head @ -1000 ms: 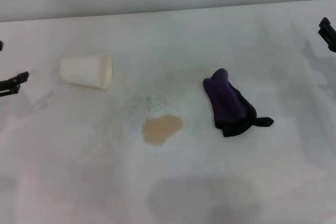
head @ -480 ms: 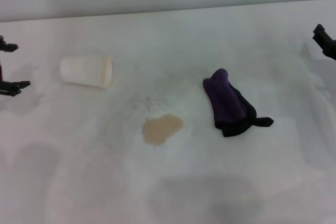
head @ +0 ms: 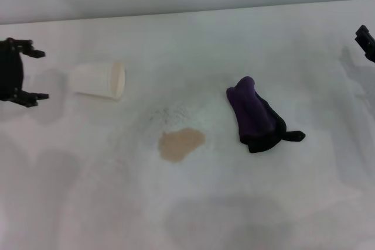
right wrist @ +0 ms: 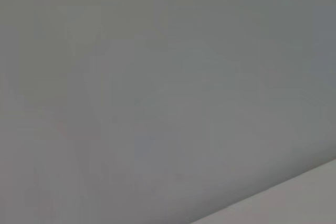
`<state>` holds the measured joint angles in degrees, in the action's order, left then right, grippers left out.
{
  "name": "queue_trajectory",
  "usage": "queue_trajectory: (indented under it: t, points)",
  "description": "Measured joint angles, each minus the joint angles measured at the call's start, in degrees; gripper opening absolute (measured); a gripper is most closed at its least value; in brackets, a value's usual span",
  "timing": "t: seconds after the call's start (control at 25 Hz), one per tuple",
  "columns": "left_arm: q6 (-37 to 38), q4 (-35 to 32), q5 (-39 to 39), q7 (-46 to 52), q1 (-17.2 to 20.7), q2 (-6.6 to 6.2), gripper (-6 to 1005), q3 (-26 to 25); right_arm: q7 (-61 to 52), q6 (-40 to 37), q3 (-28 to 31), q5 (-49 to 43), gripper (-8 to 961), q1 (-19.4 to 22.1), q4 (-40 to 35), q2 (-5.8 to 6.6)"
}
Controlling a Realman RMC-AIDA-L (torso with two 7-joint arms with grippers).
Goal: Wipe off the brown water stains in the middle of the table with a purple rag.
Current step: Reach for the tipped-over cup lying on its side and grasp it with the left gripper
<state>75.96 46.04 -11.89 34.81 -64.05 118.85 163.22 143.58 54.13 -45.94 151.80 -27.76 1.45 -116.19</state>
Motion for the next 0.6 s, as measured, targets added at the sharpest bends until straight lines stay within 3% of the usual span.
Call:
queue_trajectory:
  t: [0.6]
  points:
    - [-7.85, -9.94, -1.49, 0.18, -1.99, 0.06, 875, 0.0, -0.06, 0.0, 0.07, -0.02, 843, -0.11, 0.59, 0.0]
